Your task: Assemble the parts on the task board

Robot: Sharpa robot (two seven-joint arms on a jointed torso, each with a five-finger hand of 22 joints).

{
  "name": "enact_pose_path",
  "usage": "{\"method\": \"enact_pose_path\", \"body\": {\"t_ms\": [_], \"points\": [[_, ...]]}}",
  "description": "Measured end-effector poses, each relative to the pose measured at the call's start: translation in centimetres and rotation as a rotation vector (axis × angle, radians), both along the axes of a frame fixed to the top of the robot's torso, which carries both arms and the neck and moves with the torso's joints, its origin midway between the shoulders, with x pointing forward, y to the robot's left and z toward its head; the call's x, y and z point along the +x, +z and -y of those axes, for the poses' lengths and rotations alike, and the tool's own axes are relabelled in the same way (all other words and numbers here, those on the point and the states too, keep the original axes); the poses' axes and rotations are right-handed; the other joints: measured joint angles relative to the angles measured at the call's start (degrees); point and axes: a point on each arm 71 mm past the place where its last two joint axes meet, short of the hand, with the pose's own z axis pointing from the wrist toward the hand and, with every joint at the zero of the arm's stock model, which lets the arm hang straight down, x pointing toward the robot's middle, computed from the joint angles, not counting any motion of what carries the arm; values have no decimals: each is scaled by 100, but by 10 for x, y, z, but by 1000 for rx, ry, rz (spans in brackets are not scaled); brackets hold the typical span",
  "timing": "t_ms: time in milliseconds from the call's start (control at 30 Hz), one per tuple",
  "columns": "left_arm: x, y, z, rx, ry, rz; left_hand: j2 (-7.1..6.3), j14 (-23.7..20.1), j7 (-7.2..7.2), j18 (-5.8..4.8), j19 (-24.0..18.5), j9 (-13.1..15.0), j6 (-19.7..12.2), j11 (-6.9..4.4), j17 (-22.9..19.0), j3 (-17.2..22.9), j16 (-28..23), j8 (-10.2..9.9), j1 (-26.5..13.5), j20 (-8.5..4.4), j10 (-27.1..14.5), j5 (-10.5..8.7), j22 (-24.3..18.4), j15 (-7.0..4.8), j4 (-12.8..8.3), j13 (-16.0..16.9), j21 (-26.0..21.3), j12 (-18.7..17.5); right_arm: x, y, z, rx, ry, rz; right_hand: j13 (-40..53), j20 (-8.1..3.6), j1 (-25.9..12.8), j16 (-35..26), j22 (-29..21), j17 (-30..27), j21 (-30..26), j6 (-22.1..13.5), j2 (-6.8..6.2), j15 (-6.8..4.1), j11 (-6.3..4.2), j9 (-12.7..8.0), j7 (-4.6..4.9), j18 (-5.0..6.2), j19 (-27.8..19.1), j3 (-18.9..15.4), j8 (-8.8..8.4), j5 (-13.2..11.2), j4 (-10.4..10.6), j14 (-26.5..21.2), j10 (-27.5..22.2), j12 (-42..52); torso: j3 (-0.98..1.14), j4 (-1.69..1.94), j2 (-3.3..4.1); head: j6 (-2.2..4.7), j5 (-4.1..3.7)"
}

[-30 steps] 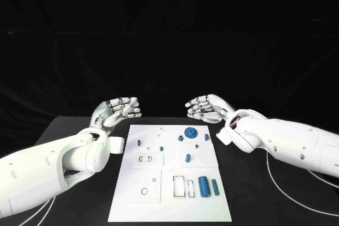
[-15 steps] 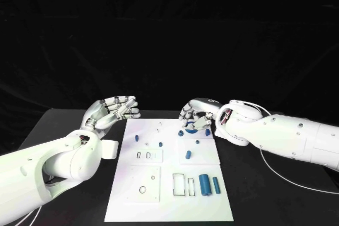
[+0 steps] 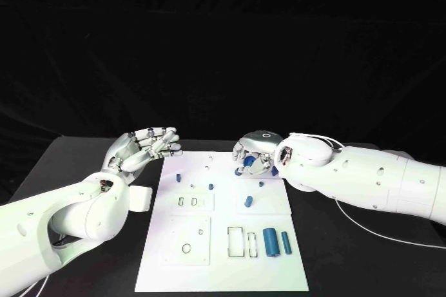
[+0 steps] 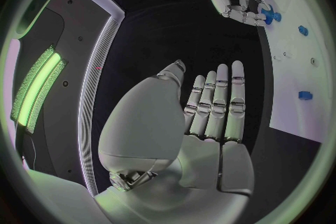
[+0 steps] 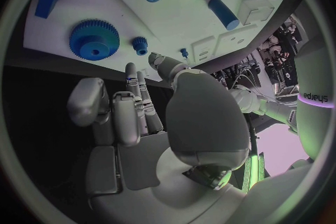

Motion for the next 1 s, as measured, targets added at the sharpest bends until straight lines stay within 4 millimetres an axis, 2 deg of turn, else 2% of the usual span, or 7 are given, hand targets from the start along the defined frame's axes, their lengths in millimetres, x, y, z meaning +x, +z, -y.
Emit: {"method": "enact_pose_path", "body": {"t_ms": [167,300,600,767,1000], "points": [[0,0,0,1,-2,-3,0,0,0,-1,21,0,0,0,5,0,0,0,0,-21,0,0,0,0,0,0,0,0,0,-2,0,-36,-7,7,16,16,0,154,728,202,512,1,0,0,-3,35,1,-65,250,8,-27,126,38,0,-18,0,-16,24,30,0,-15],[0,0,-1,1,-2,-5,0,0,0,-1,21,0,0,0,5,0,0,0,0,-21,0,0,0,0,0,-1,0,0,0,-3,0,-57,-10,8,34,20,0,271,1091,334,761,1,0,0,-3,59,1,-123,362,32,-27,126,62,0,-18,0,-21,34,58,20,-17],[0,0,-1,4,-2,-11,0,0,0,0,42,-1,0,0,11,16,0,0,0,-1,0,0,0,0,16,-1,0,-27,-1,-7,-3,-80,-9,0,48,22,2,295,1249,341,862,1,2,0,-3,104,1,-123,376,73,-27,126,103,0,-18,1,-21,50,116,55,-21],[0,-1,-1,5,-2,-13,-2,-1,0,-1,107,-9,0,0,27,16,0,0,-2,-20,0,0,1,1,16,-1,42,-68,-1,-8,-4,-83,-8,-2,59,22,46,318,1292,340,884,44,46,0,-7,125,1,-123,376,133,-27,126,109,0,-14,4,-21,62,138,61,-29],[1,-1,-2,7,-1,-18,-24,-1,0,-1,124,-12,0,1,38,16,0,0,-25,-21,-1,0,0,1,16,-2,44,-72,0,-6,-4,-75,-7,3,96,1,190,372,1443,339,997,282,193,0,-122,228,-95,-122,396,430,100,64,106,0,235,27,-21,73,167,56,-25]]}}
